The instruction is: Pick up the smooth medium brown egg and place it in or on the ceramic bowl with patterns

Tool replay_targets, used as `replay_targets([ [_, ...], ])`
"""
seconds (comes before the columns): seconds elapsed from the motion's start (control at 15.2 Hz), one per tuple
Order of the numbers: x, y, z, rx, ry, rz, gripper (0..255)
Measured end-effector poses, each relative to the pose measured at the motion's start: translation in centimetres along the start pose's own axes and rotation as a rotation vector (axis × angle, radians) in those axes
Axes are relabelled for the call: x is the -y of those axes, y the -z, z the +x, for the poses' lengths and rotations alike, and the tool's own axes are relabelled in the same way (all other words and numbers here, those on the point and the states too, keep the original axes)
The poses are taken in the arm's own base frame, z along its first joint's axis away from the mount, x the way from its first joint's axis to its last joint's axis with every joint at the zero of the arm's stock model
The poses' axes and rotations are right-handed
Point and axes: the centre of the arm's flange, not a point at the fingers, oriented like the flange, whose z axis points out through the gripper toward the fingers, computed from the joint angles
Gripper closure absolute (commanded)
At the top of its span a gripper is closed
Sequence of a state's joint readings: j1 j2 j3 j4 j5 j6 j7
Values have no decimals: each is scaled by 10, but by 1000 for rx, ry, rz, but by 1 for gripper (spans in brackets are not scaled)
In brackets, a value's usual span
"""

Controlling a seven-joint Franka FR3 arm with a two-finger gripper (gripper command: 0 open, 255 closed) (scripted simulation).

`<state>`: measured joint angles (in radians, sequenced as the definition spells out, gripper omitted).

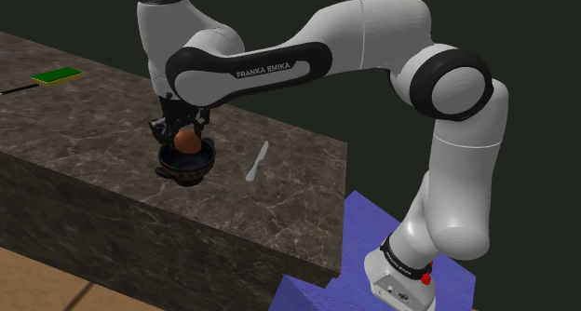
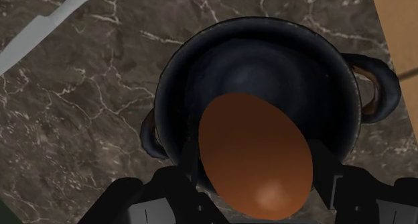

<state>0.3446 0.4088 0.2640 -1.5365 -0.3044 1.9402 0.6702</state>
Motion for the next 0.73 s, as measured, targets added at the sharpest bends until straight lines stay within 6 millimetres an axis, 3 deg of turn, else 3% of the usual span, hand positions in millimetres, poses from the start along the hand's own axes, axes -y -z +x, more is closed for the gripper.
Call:
replay_targets([
  [0.4,0,0,0,0,0,0,0],
  [0.73,0,45,0,-1,0,1,0],
])
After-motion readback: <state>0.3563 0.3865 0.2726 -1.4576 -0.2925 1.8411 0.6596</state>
